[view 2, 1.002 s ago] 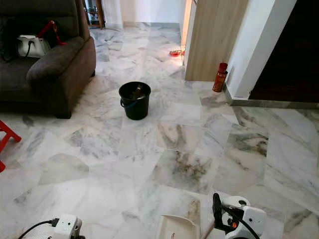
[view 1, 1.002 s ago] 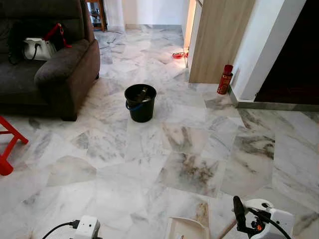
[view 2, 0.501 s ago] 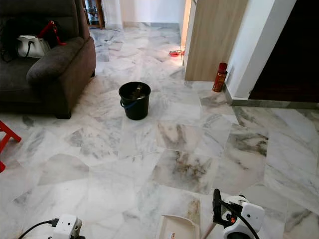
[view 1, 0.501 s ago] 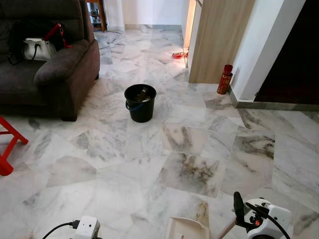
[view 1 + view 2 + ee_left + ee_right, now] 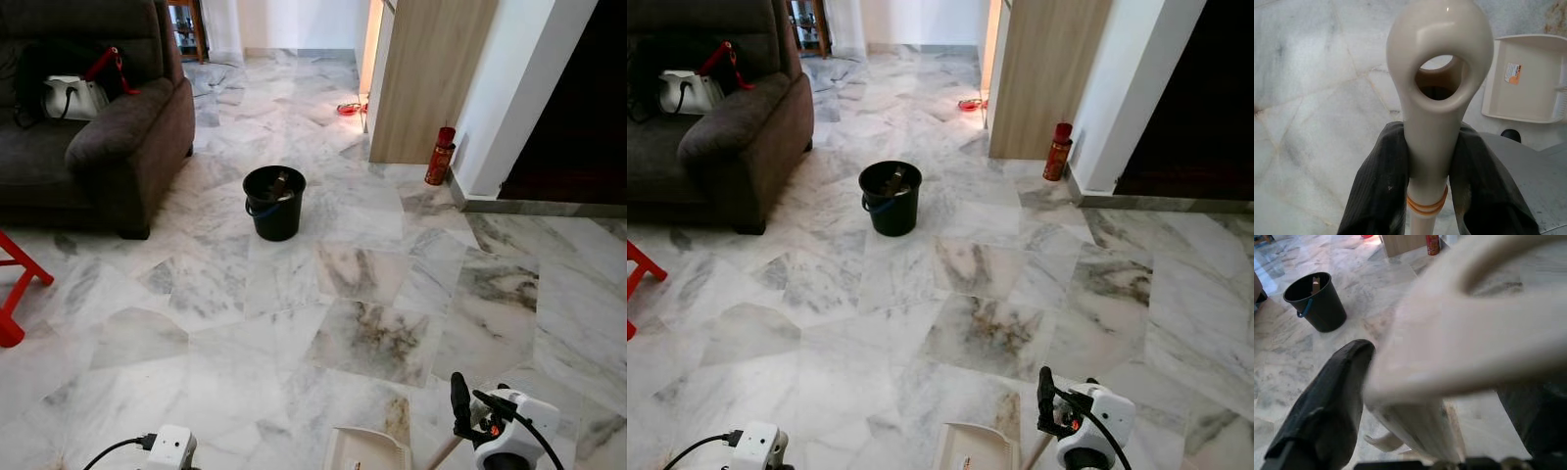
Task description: Sweep floor
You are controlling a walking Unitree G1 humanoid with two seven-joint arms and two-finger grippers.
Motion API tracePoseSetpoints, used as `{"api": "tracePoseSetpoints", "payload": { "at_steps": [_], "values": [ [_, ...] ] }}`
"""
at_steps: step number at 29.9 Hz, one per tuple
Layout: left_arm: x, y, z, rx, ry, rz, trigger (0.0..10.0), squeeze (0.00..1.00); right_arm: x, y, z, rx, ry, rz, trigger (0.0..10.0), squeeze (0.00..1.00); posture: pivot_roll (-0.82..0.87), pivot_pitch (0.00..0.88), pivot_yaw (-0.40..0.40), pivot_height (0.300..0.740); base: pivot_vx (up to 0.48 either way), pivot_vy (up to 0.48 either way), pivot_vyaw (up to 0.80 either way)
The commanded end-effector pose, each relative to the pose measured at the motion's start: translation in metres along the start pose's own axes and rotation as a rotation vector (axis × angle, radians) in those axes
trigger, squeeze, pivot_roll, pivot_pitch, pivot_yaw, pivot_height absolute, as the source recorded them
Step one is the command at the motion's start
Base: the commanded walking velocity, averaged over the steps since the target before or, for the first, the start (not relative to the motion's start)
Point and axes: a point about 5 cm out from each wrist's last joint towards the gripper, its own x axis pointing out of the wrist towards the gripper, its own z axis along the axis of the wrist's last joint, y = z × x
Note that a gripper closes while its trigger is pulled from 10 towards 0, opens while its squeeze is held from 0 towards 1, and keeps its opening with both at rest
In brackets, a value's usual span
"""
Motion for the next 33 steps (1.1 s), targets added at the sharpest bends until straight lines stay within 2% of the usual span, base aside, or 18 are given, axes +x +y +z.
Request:
{"api": "tracePoseSetpoints", "payload": {
  "at_steps": [1,15,33],
  "values": [
    [-0.0006,0.0002,-0.0032,0.019,0.02,0.001,10.0,0.0,0.0,-0.002,-0.0004,-0.004,0.0,-0.006,0.0,0.0,-0.02,0.0,-0.009,0.74,0.0,0.0,0.0],
    [-0.0005,0.001,-0.0027,0.01,0.019,0.007,10.0,0.0,0.0026,-0.0064,-0.0005,0.002,-0.008,-0.016,0.0,0.0,-0.03,0.0,-0.009,0.74,0.0,0.0,0.0],
    [-0.0004,0.0017,-0.0022,0.0,0.018,0.018,10.0,0.0,0.0051,-0.0046,0.0029,0.016,-0.021,-0.007,0.0,0.0,-0.03,0.0,-0.014,0.74,0.0,0.0,0.0]
  ]
}}
